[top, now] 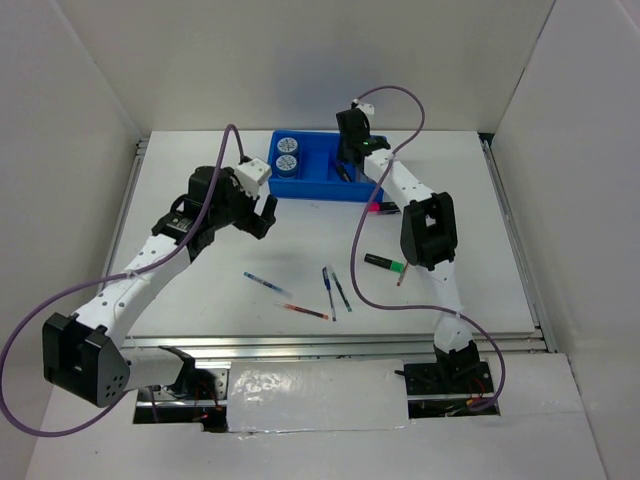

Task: Sort the stationery into containers
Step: Place the pen in the storage box.

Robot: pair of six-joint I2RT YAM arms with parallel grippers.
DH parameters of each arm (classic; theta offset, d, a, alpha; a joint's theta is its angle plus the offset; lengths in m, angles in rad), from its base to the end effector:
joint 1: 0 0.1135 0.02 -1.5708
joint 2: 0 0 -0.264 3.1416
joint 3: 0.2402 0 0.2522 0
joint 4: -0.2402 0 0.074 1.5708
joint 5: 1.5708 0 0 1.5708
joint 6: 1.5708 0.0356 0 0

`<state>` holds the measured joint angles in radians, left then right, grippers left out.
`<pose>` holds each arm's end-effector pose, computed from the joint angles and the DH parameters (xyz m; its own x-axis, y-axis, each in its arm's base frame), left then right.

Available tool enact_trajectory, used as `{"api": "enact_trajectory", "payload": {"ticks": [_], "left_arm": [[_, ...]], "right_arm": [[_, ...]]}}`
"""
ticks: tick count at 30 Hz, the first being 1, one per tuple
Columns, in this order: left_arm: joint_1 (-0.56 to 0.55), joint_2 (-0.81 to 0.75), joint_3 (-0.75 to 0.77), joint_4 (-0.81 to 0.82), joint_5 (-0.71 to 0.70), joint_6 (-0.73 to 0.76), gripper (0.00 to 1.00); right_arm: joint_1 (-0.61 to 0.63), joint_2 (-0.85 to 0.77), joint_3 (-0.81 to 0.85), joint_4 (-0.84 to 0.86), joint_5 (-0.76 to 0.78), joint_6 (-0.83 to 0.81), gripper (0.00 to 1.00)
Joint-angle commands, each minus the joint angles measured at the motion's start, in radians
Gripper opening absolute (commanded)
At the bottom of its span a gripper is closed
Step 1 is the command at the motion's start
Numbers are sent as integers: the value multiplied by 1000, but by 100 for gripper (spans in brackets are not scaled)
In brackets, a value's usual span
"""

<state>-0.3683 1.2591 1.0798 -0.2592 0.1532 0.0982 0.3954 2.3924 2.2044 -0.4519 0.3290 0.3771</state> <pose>0.2682 -0.1093 0.3338 -0.3467 0.2377 -0.9074 0.5212 0.8531 0.0243 0.5134 0.2018 0.2422 -0.5585 0.1445 -0.8168 0.0864 0.9895 0.1160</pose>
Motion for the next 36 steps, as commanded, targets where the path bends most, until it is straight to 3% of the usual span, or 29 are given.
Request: {"api": "enact_trajectory", "payload": {"ticks": [1, 3, 9, 13, 15, 18, 21, 22, 26, 31, 32, 36], "left_arm": [[-6, -30, -18, 52, 19, -17, 99], [-8, -27, -23, 54, 34, -14, 99], [-9, 11, 20, 37, 95, -23, 99], [-9, 33, 57, 6, 112, 4, 99], [-8, 28, 66, -34, 202, 105, 99], [-9, 19, 42, -57, 336, 184, 99], [-32, 42, 6, 3, 420, 201, 93], [-64, 65, 2, 17, 428, 221, 91], [-176, 166, 25, 80, 460, 368, 86], [-277, 434, 260, -15, 548, 522, 73], [-294, 536, 378, -82, 551, 535, 71], [-354, 713, 564, -92, 551, 534, 66]], "right_arm": [[8, 7, -2, 64, 68, 11, 22], [8, 13, 0, 67, 58, 8, 38], [11, 7, -2, 62, 47, 8, 56], [-3, -80, -3, 35, -52, -67, 51], [-16, -172, -14, -17, -103, -151, 49], [-47, -356, -153, -51, -203, -246, 47], [-120, -571, -398, -30, -316, -256, 47], [-142, -619, -511, -27, -324, -241, 48], [-272, -813, -690, -86, -434, -169, 48], [-475, -1033, -935, -93, -556, -149, 48], [-498, -1065, -965, -91, -582, -153, 48], [-556, -1183, -1074, -108, -611, -170, 48]]}}
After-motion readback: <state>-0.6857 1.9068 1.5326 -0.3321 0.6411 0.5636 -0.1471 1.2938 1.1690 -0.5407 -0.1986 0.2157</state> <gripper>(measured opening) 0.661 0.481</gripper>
